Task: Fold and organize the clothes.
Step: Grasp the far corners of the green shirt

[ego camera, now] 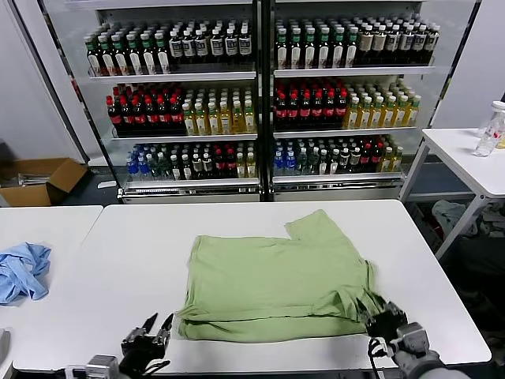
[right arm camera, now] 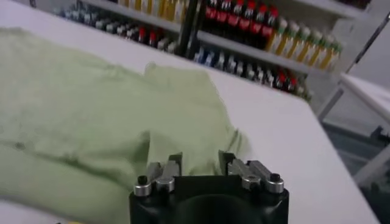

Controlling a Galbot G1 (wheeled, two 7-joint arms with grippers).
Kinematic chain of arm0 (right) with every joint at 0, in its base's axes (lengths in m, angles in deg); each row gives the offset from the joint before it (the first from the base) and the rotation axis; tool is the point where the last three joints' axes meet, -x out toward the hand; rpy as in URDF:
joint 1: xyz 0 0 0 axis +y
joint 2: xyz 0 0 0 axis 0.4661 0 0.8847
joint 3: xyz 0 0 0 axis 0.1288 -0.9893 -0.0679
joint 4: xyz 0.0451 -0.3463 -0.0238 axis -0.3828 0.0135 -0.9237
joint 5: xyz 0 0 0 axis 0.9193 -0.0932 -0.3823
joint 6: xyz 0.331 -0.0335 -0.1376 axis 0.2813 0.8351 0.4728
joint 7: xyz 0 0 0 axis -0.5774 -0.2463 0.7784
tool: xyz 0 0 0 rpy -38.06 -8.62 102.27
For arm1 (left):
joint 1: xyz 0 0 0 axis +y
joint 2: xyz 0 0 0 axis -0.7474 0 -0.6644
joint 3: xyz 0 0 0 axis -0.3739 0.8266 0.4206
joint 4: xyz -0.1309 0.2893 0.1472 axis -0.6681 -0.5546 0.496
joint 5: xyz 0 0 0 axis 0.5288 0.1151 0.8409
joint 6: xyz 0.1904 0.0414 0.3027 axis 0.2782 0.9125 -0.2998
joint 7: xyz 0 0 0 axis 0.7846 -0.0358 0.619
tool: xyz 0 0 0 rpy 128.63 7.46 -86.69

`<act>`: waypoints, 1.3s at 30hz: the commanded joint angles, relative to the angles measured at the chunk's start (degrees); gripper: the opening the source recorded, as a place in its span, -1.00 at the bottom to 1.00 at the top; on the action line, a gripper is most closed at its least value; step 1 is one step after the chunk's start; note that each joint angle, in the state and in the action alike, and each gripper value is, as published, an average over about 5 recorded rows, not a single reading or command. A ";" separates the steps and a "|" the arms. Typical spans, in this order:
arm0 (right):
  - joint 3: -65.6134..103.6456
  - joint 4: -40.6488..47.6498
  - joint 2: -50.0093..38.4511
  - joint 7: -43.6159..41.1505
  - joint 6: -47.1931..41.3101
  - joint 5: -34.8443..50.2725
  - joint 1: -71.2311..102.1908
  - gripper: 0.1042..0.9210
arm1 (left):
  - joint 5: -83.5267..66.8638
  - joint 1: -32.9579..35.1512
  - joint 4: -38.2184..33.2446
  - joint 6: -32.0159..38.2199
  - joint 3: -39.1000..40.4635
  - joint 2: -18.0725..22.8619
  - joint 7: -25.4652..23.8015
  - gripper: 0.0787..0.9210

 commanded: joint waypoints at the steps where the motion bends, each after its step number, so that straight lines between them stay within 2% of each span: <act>1: -15.10 14.77 1.44 0.30 0.26 4.55 -29.49 0.36 | -8.16 -20.67 14.02 -1.30 1.16 -11.81 1.89 -0.01; 7: -26.58 34.91 10.32 0.15 -1.85 6.11 -48.01 0.72 | -10.45 -39.11 28.71 -1.24 10.55 -12.93 3.33 0.40; 11: -29.59 45.78 15.29 -0.75 -2.78 5.83 -55.33 0.76 | -10.57 -47.51 37.52 -1.33 16.19 -11.70 4.02 0.66; 13: -30.56 50.48 17.26 -1.40 -2.99 5.34 -57.76 0.76 | -10.49 -50.51 41.00 -1.55 18.42 -10.87 4.21 0.73; 22: -31.50 65.13 21.99 -2.28 -2.45 1.19 -62.26 0.76 | -11.41 -56.96 49.01 -2.14 24.02 -8.42 4.14 0.77; 31: -30.31 69.06 23.66 -2.55 -2.35 -0.83 -61.99 0.76 | -13.33 -59.55 50.91 -2.15 25.49 -5.33 4.25 0.77; 39: -29.89 70.06 24.72 -3.54 -2.78 -0.34 -61.42 0.74 | -12.72 -58.49 51.77 -2.14 26.12 -3.89 4.50 0.77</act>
